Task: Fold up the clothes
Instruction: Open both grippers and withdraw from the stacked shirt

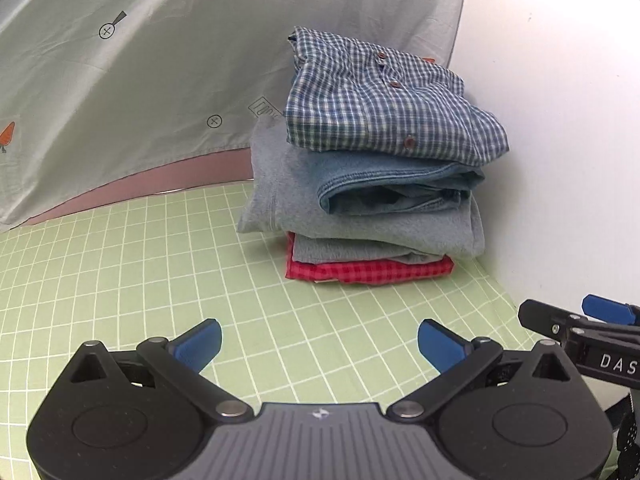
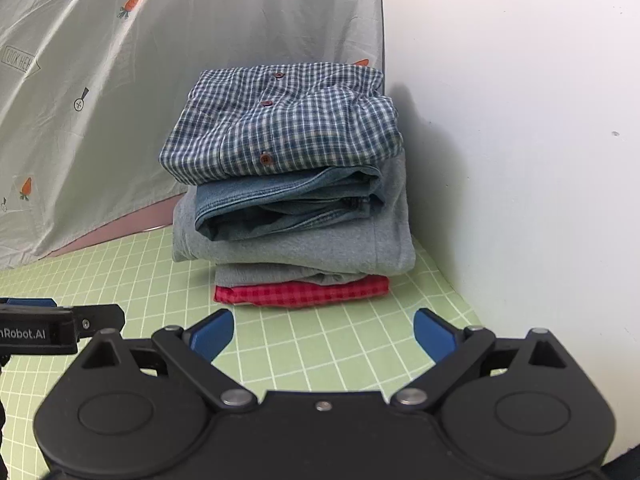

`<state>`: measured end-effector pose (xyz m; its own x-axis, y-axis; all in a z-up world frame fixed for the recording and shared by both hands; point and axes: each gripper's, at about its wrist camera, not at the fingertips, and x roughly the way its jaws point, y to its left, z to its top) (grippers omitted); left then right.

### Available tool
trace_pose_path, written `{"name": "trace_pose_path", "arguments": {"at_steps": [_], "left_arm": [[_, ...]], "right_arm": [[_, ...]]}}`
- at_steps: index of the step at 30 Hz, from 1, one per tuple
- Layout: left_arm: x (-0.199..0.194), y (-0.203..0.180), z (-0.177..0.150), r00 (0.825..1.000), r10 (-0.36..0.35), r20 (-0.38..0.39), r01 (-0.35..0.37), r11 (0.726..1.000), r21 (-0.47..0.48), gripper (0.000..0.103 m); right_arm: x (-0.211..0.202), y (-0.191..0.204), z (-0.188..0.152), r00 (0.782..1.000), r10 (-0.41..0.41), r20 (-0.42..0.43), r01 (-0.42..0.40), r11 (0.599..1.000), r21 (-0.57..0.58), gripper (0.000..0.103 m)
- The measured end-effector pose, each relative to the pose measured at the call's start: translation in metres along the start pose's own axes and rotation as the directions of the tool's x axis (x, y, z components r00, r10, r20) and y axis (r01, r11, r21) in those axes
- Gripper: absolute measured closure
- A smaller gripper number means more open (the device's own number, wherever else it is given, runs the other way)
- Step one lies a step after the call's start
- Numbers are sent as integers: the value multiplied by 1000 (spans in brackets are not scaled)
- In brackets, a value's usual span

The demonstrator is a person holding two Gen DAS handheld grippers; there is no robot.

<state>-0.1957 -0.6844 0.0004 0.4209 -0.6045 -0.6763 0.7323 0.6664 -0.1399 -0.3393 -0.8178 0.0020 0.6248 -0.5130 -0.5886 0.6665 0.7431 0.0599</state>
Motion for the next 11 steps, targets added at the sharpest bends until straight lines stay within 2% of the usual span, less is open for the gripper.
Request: {"name": "trace_pose_path", "arguments": {"at_steps": [5,11], "left_arm": [[-12,-4,-11,1000,1,11,-1,999,48,0],[-23,-4,-14,1000,-19,21,18,998,55,0]], "right_arm": [[-17,-2,-9,1000,-8,8,7,1000,26,6],[-31,-1,-15,1000,-11,19,11,999,33,6]]}}
